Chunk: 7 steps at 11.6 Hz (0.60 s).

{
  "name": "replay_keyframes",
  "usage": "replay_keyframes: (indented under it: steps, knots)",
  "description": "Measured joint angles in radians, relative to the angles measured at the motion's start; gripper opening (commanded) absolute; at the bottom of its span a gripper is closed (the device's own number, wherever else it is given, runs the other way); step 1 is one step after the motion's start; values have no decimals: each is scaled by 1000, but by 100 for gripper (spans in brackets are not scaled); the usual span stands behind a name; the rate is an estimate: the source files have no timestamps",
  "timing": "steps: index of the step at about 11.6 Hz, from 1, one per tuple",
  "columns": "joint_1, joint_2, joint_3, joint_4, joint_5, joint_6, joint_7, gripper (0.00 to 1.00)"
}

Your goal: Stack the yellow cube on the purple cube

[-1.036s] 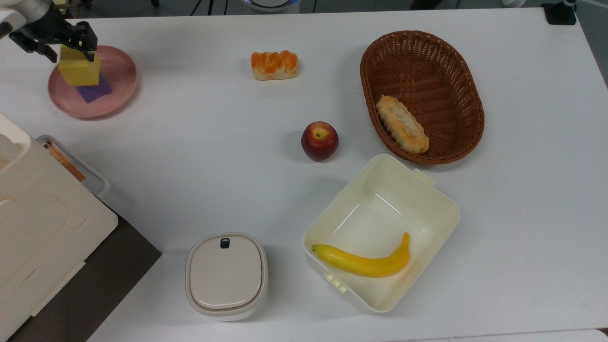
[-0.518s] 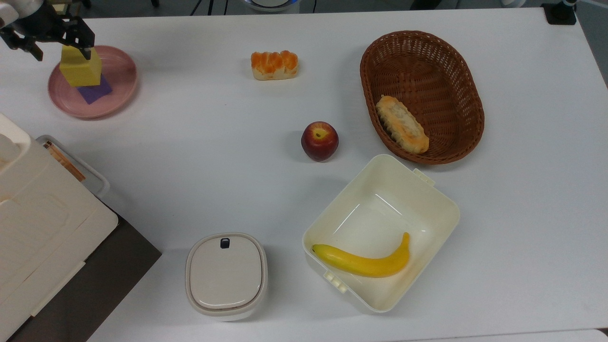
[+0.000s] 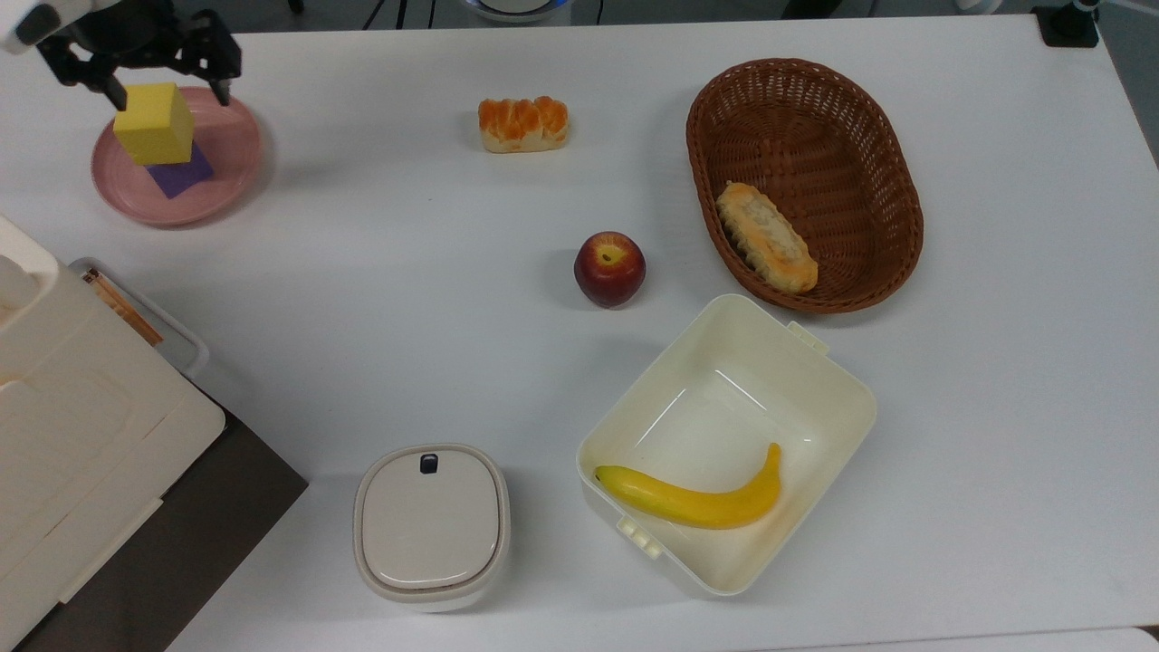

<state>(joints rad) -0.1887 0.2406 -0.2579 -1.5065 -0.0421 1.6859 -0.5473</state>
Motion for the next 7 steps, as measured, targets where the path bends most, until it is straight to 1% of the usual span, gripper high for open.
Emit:
replay_keyframes:
  steps: [2, 4, 6, 7]
  knots:
    - [79, -8, 1, 37, 0, -52, 51, 100]
    - [164, -19, 1, 46, 0, -56, 93, 100]
    - [232, -30, 2, 50, 0, -59, 110, 100]
    - [254, -33, 2, 51, 0, -59, 137, 100]
